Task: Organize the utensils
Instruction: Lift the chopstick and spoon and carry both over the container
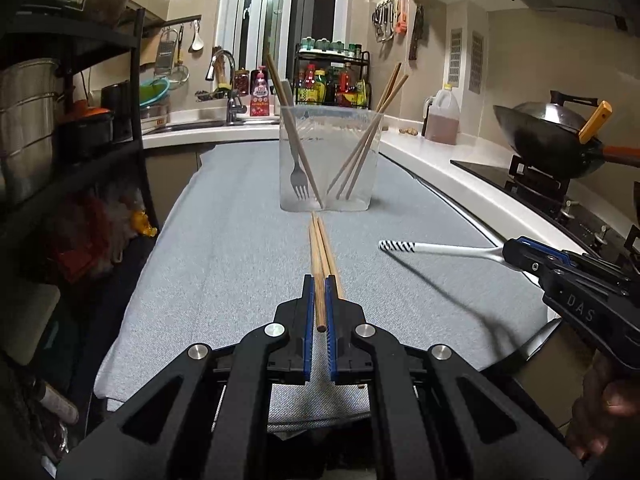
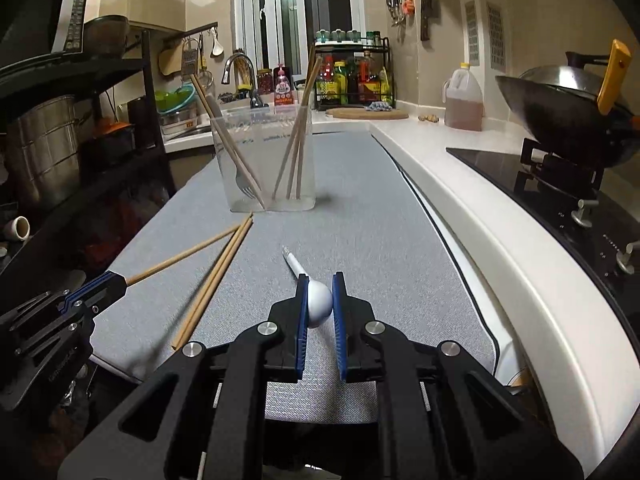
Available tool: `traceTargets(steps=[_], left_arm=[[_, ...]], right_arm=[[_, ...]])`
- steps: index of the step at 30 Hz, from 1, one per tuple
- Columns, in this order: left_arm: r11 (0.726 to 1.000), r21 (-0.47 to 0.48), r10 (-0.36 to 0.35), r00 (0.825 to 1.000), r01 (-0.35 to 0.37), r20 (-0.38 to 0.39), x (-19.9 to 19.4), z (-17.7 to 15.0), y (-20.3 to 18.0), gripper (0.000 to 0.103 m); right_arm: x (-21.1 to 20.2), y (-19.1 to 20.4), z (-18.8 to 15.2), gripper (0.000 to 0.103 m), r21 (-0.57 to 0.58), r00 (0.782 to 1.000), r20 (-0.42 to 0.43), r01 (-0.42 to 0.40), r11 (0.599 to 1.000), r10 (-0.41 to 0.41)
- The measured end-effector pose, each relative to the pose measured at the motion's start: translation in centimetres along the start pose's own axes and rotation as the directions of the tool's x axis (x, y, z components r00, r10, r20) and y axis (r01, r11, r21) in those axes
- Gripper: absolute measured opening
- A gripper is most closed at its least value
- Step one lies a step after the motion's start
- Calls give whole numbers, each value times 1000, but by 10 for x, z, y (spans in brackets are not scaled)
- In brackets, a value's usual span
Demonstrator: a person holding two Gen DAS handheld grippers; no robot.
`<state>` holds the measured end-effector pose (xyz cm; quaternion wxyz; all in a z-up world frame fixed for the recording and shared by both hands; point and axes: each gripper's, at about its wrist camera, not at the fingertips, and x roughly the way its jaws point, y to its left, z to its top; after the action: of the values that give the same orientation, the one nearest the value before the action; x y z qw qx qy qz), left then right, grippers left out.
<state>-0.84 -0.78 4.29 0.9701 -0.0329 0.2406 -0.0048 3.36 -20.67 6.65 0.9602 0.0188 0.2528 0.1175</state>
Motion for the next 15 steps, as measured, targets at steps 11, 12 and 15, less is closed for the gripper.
traceTargets(steps=[11,12,15], left_arm=[[1000,3,-4,999,4,52,-16,30,1,5],[1000,7,-4,998,3,56,-17,35,2,5],[1000,14,-6,997,5,72,-19,50,4,5]], right_arm=[[-22,1,30,12,-2,998,60,-6,1000,6],[-22,2,33,12,-5,998,60,-5,1000,6],[-25,1,47,12,-11,997,71,-3,1000,4]])
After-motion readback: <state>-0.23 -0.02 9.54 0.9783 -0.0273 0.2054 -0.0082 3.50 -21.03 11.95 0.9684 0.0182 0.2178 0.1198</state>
